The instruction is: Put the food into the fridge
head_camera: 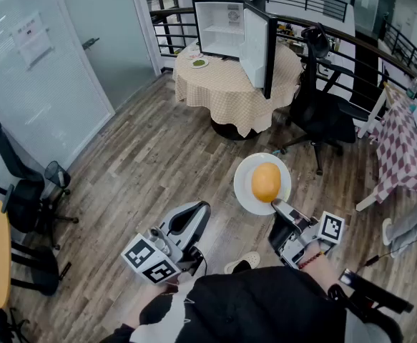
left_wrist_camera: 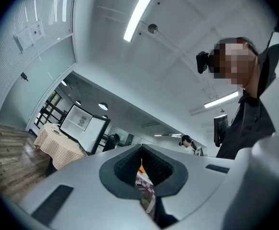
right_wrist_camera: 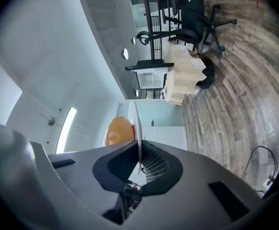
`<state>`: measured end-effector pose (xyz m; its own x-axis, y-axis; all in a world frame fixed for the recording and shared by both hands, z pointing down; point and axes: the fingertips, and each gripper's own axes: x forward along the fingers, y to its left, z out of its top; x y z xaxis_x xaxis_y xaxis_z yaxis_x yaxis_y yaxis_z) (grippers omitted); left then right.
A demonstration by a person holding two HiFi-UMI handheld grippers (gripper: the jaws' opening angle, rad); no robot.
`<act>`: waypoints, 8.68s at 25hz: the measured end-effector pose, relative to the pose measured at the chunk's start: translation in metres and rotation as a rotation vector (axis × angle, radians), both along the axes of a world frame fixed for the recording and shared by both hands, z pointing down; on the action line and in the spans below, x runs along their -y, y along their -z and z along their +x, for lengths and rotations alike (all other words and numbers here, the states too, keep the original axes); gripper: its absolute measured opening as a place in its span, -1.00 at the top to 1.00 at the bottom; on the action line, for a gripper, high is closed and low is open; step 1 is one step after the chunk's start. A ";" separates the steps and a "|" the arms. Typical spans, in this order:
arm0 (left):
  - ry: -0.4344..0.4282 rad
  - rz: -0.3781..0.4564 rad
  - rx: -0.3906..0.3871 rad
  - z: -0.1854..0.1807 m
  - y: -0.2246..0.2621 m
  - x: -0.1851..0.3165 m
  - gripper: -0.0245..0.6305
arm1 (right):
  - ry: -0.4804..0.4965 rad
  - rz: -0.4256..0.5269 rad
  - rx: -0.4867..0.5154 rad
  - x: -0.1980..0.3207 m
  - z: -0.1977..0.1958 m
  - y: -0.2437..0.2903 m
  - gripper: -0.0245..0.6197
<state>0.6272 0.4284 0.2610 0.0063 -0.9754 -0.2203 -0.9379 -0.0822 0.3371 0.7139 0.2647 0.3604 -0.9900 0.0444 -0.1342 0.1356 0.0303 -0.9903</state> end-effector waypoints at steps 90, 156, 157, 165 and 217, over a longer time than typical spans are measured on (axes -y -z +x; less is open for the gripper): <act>0.099 -0.076 -0.090 -0.465 -0.072 0.221 0.88 | 0.017 -0.086 -0.070 0.239 -0.450 -0.055 0.85; -0.185 -0.206 -0.118 -0.750 -0.125 0.312 0.88 | -0.197 -0.105 -0.171 0.300 -0.727 -0.087 0.85; -0.188 -0.212 -0.113 -0.754 -0.128 0.318 0.88 | -0.197 -0.106 -0.168 0.306 -0.735 -0.087 0.85; -0.150 -0.245 -0.142 -0.812 -0.143 0.372 0.88 | -0.181 -0.118 -0.174 0.360 -0.790 -0.085 0.85; -0.720 -0.311 -0.021 -0.884 -0.178 0.763 0.88 | -0.882 -0.164 -0.292 0.646 -0.871 -0.134 0.85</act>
<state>-0.2570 -0.3341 0.4387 0.6595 -0.7496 0.0555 -0.6827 -0.5664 0.4616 -0.1568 -0.3809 0.4948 -0.6527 -0.7345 0.1859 -0.1237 -0.1388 -0.9826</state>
